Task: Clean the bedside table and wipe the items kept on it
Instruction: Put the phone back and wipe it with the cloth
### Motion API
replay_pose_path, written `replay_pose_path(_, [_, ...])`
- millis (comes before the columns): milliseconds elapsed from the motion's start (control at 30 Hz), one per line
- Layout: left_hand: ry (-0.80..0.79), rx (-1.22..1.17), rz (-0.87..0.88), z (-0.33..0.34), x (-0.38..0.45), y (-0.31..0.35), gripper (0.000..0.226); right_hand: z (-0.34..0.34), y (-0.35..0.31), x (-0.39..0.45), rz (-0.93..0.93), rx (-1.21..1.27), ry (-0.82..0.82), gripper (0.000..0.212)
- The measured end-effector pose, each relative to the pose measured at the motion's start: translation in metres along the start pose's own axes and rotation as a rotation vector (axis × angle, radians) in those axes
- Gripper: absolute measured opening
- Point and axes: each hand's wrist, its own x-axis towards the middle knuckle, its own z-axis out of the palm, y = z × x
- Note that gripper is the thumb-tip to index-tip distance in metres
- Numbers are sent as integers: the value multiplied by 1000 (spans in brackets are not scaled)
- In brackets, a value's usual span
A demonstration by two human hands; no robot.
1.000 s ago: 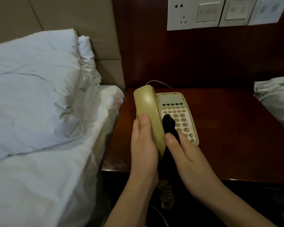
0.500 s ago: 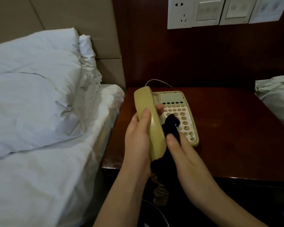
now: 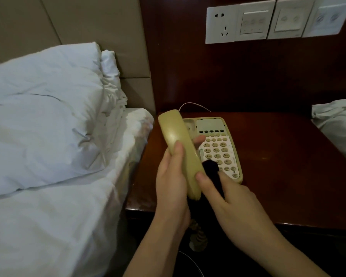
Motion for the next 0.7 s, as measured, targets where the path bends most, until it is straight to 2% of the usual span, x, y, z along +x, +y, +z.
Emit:
replay_pose_path(67, [49, -38, 1, -2, 2, 4, 49, 0, 1, -4, 34, 233, -104, 44])
replay_pose_path(133, [82, -46, 16, 1, 1, 7, 48, -1, -2, -6, -36, 321, -104, 32])
replay_pose_path(200, [105, 55, 61, 6, -1, 10, 57, -4, -6, -7, -132, 210, -15, 19])
replay_pose_path(267, [126, 160, 95, 6, -1, 9, 60, -8, -8, -6, -225, 2, 74, 21])
replay_pose_path(333, [158, 182, 90, 3, 0, 7, 42, -10, -5, -4, -286, -171, 103, 28])
replay_pose_path(400, [159, 123, 56, -2, -1, 3, 30, -10, -1, -3, -305, -191, 79, 31])
replay_pose_path(467, [124, 23, 8, -5, 0, 3, 27, -11, -2, -5, -235, 26, 39, 27])
replay_pose_path(567, [54, -248, -95, -4, 0, 4, 37, -11, -7, -1, -127, 370, 28, 26])
replay_pose_path(667, [-72, -356, -106, -2, -5, 3, 41, -6, -15, 8, -66, 539, 65, 4])
replay_pose_path(700, [-91, -338, -104, -1, -7, 3, 41, -3, -19, 11, -106, 541, 109, 8])
